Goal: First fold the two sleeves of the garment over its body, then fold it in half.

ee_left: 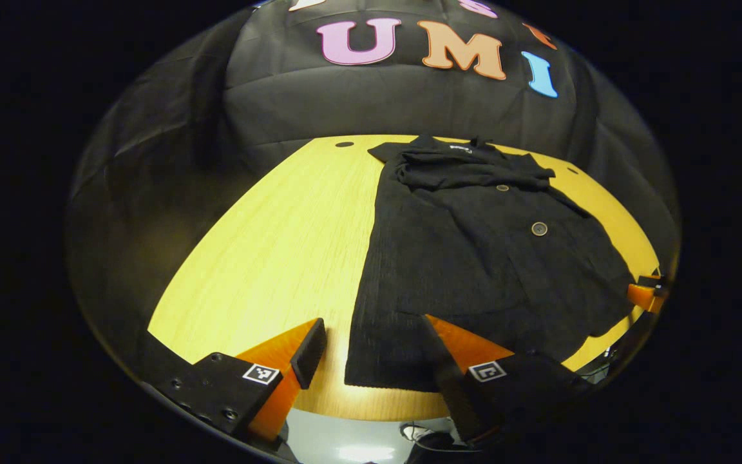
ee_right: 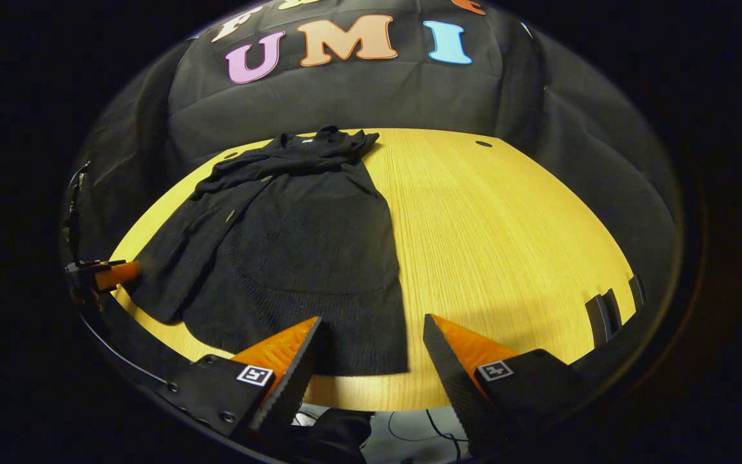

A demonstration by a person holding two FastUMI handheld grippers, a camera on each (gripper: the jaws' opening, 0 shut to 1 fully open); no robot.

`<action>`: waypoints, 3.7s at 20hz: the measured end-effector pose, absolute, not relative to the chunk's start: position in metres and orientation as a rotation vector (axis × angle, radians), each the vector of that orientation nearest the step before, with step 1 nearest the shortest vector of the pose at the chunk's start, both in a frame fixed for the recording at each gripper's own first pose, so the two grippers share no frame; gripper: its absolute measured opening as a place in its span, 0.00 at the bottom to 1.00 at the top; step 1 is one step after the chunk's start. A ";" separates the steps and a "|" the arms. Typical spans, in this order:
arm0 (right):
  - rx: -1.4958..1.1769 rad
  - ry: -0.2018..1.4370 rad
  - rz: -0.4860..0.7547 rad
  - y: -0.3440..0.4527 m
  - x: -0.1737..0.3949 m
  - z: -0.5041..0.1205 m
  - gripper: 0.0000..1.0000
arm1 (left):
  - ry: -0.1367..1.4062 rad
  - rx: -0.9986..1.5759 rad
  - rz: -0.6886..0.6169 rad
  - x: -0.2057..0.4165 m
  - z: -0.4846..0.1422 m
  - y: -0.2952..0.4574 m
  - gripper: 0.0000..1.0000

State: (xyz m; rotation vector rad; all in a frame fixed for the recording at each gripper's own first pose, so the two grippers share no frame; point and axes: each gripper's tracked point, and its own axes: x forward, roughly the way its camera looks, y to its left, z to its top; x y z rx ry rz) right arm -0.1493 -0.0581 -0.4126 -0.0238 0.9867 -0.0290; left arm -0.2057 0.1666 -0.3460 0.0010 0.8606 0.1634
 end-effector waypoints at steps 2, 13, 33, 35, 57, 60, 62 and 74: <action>-0.025 1.001 0.016 -0.050 -0.149 -0.412 0.93 | 0.849 0.013 0.115 -0.204 -0.347 0.159 0.87; 0.085 0.863 0.070 -0.020 -0.133 -0.360 0.02 | 0.790 -0.020 0.046 -0.174 -0.308 0.127 0.00; 0.109 0.511 0.174 -0.008 0.062 -0.185 0.02 | 0.425 -0.126 0.074 0.016 -0.145 0.145 0.00; 0.109 0.500 0.182 -0.009 0.084 -0.181 0.02 | 0.413 -0.117 0.080 0.036 -0.142 0.148 0.00; 0.131 0.451 0.013 -0.070 0.319 -0.229 0.98 | 0.315 0.032 0.272 0.235 -0.178 0.183 0.92; 0.062 0.383 -0.002 -0.077 0.316 -0.214 0.97 | 0.233 0.030 0.247 0.243 -0.149 0.171 0.95; 0.048 0.386 0.001 -0.078 0.307 -0.209 0.98 | 0.243 0.076 0.250 0.236 -0.146 0.173 0.95; 0.043 0.206 -0.009 -0.050 0.169 -0.104 0.94 | 0.075 0.071 0.208 0.121 -0.032 0.145 0.97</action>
